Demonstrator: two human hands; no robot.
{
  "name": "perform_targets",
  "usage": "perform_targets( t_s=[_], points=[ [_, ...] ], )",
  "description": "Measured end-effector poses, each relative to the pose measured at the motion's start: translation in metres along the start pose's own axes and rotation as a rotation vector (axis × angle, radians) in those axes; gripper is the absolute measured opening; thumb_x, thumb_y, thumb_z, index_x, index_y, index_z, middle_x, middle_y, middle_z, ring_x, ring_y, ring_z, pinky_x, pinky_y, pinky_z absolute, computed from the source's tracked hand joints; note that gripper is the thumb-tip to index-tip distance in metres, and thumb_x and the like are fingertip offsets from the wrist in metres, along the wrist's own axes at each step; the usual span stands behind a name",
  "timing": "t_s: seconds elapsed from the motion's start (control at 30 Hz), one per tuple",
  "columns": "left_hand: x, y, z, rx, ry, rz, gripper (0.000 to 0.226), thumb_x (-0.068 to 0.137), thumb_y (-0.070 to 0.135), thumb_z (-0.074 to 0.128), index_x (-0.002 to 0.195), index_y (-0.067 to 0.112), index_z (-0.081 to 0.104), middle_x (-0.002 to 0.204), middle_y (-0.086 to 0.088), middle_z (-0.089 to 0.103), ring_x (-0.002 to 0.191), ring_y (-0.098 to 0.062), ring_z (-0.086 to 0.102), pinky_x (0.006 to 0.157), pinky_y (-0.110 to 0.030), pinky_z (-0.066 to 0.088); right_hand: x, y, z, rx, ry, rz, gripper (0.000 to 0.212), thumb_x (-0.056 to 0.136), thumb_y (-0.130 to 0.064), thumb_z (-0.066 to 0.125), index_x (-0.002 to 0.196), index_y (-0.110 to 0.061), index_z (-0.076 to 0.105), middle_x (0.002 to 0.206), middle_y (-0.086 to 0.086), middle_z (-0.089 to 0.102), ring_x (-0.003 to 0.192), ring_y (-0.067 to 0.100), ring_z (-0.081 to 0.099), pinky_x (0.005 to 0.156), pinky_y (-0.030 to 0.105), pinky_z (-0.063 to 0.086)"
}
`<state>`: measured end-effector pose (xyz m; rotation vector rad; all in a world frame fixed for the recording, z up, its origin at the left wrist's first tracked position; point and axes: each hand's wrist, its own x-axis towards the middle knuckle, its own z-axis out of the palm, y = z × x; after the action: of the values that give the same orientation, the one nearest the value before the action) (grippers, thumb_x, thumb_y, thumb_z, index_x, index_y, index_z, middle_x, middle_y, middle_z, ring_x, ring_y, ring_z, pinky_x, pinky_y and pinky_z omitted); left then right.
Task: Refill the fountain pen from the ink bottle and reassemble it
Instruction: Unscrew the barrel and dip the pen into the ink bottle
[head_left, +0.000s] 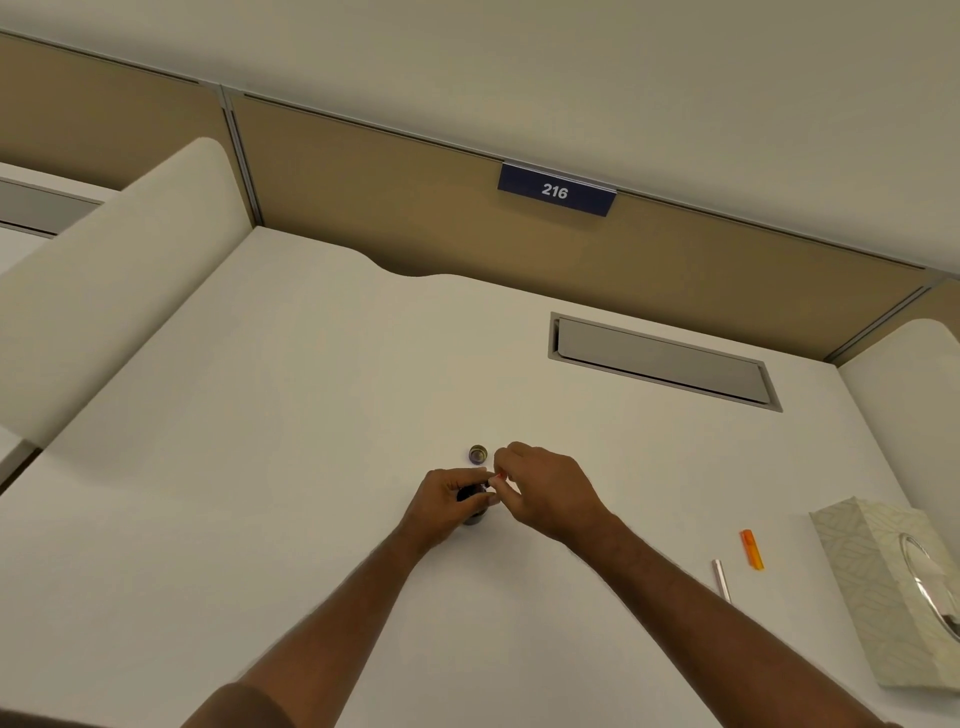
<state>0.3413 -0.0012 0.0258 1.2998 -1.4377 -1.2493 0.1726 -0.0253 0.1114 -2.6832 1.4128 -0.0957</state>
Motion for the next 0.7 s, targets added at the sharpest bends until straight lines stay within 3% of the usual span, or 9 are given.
perform_targets(
  t_s=[0.07, 0.17, 0.37, 0.53, 0.7],
  points=[
    [0.002, -0.003, -0.002, 0.008, -0.006, -0.035, 0.029, 0.078, 0.038, 0.077, 0.107, 0.037, 0.077, 0.098, -0.009, 0.077, 0.092, -0.029, 0.070, 0.085, -0.035, 0.055, 0.001, 0.000, -0.005, 0.011, 0.024, 0.010, 0.019, 0.094, -0.039, 0.047, 0.096, -0.022, 0.056, 0.092, -0.006, 0.060, 0.074, 0.017, 0.057, 0.059, 0.031, 0.043],
    [0.002, -0.003, -0.003, -0.007, -0.004, -0.084, 0.035, 0.075, 0.033, 0.083, 0.109, 0.040, 0.074, 0.104, -0.003, 0.077, 0.098, -0.023, 0.069, 0.085, -0.023, 0.053, 0.001, 0.002, -0.012, 0.036, 0.034, 0.020, 0.017, 0.093, -0.039, 0.049, 0.093, -0.024, 0.056, 0.090, -0.007, 0.060, 0.072, 0.016, 0.056, 0.059, 0.031, 0.045],
    [-0.002, 0.008, -0.008, -0.010, -0.033, -0.088, 0.055, 0.074, 0.027, 0.085, 0.126, 0.033, 0.067, 0.118, 0.022, 0.070, 0.113, 0.004, 0.063, 0.099, -0.017, 0.043, -0.005, 0.008, -0.021, 0.111, 0.037, 0.091, 0.014, 0.092, -0.041, 0.052, 0.089, -0.027, 0.054, 0.087, -0.009, 0.059, 0.068, 0.011, 0.052, 0.061, 0.028, 0.044],
    [-0.005, 0.008, -0.014, 0.006, -0.050, -0.089, 0.074, 0.069, 0.035, 0.085, 0.138, 0.029, 0.057, 0.127, 0.017, 0.068, 0.124, -0.003, 0.059, 0.108, -0.033, 0.045, -0.015, 0.015, -0.023, 0.228, 0.076, 0.188, 0.013, 0.090, -0.040, 0.056, 0.083, -0.030, 0.053, 0.081, -0.013, 0.058, 0.069, 0.010, 0.056, 0.062, 0.027, 0.047],
    [-0.010, 0.009, -0.020, 0.045, -0.070, -0.071, 0.078, 0.069, 0.022, 0.086, 0.139, 0.033, 0.053, 0.134, 0.018, 0.063, 0.130, -0.001, 0.054, 0.110, -0.041, 0.044, -0.025, 0.020, -0.025, 0.392, 0.135, 0.308, 0.014, 0.088, -0.037, 0.059, 0.078, -0.029, 0.055, 0.078, -0.014, 0.061, 0.069, 0.008, 0.060, 0.063, 0.030, 0.051]
  ],
)
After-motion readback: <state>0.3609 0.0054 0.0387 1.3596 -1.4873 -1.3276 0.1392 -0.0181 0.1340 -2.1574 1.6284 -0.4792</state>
